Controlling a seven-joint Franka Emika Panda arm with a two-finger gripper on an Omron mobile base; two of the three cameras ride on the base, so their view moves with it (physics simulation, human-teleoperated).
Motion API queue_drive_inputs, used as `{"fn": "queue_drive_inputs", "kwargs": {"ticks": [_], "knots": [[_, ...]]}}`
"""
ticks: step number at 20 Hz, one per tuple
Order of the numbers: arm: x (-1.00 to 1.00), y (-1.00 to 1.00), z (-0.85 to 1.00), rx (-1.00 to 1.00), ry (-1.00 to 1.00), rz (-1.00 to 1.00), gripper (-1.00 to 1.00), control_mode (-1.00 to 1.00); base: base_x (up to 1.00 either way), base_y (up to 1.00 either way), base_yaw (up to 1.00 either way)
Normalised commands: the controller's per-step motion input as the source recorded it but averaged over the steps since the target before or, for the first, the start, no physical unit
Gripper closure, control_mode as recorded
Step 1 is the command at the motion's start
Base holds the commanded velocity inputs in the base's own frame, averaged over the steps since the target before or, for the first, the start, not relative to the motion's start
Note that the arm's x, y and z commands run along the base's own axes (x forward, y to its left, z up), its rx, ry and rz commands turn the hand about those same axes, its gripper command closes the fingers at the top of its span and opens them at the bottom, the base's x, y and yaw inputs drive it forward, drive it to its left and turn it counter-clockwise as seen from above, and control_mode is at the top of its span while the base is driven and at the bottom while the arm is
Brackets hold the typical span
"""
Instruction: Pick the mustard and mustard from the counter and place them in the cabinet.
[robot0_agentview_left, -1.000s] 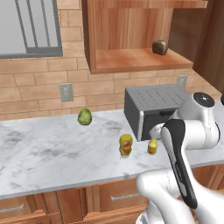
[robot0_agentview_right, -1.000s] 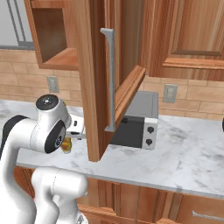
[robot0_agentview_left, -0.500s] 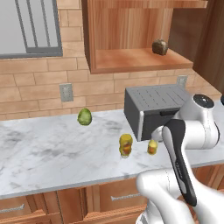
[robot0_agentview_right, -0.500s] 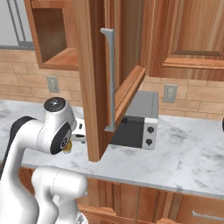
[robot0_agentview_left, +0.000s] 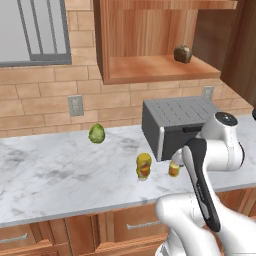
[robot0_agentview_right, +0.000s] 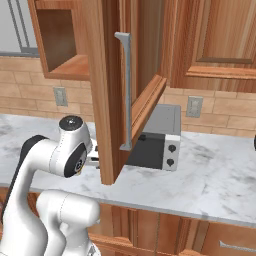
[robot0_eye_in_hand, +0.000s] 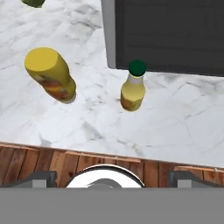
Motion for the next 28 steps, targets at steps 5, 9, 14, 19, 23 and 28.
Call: {"fn": "queue_drive_inputs", "kwargs": {"ticks": [5,9,14,19,23,28], "knots": [[0.21,0.00,-0.30,0.00,0.00,0.00,-1.00,-1.00,0.00,0.00,0.00],[0.27,0.00,-0.30,0.00,0.00,0.00,-1.00,-1.00,0.00,0.00,0.00],[0.29,0.00,-0.28,0.00,0.00,0.00,-1.00,-1.00,0.00,0.00,0.00],[0.26,-0.03,-0.16,0.00,0.00,0.00,-1.00,-1.00,0.00,0.00,0.00],[0.18,-0.14,0.00,0.00,0.00,0.00,-1.00,-1.00,0.00,0.00,0.00],[0.20,-0.21,0.00,0.00,0.00,0.00,-1.00,-1.00,0.00,0.00,0.00]]}}
